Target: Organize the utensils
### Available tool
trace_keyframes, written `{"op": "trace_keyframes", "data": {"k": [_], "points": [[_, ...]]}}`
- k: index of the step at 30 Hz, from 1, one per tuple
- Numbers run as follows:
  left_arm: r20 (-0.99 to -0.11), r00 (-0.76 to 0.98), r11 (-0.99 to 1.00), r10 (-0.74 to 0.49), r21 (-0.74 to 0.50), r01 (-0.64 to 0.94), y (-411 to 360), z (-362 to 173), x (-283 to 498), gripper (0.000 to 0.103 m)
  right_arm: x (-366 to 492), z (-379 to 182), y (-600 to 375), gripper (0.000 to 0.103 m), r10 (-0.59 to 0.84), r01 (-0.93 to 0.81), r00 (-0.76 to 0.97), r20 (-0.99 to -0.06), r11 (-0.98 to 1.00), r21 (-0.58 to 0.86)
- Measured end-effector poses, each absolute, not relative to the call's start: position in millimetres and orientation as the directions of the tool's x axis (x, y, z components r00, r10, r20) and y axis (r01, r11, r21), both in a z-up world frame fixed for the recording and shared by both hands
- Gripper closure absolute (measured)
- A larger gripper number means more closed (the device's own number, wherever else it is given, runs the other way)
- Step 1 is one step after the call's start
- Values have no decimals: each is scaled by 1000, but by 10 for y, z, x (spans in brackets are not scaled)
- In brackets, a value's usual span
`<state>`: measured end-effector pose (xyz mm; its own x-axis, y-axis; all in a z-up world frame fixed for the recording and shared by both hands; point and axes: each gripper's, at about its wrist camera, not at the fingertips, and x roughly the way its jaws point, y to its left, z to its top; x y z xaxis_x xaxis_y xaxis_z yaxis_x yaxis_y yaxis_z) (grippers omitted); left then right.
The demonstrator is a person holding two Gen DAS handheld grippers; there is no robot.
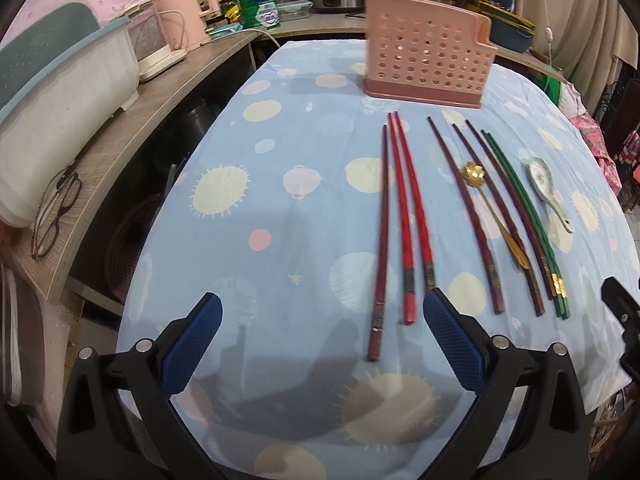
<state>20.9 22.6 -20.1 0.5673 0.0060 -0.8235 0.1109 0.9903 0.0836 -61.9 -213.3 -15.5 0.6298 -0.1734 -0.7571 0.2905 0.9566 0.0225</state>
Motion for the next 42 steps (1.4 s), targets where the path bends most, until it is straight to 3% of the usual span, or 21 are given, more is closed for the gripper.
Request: {"op": "trace_keyframes", "data": {"k": [7, 12, 15, 19, 21, 29, 37, 42], "points": [[-847, 532, 993, -9, 53, 102, 340, -372, 369, 8, -411, -183, -2302, 7, -193, 327, 628, -754, 944, 31], [-866, 498, 990, -42, 33, 140, 277, -493, 398, 18, -220, -215, -2358, 9, -185, 327, 632, -753, 944, 42], [-869, 491, 987, -61, 22, 161, 236, -520, 387, 20, -102, -243, -2398, 16, -173, 330, 627, -760, 942, 58], [-879, 469, 983, -90, -4, 183, 209, -558, 399, 35, 53, -286, -2445, 25, -140, 336, 621, -771, 937, 100], [-880, 467, 983, -92, -5, 185, 214, -569, 396, 37, 126, -325, -2476, 33, -105, 338, 619, -778, 930, 144], [-876, 469, 982, -108, -20, 190, 261, -556, 396, 45, 396, -588, -2565, 81, 30, 342, 582, -813, 898, 278], [-872, 474, 981, -118, -28, 192, 293, -557, 369, 54, 341, -654, -2490, 91, 48, 318, 577, -815, 906, 278], [-870, 474, 979, -139, -50, 197, 308, -537, 350, 71, 231, -647, -2496, 94, 54, 311, 580, -813, 907, 283]]}}
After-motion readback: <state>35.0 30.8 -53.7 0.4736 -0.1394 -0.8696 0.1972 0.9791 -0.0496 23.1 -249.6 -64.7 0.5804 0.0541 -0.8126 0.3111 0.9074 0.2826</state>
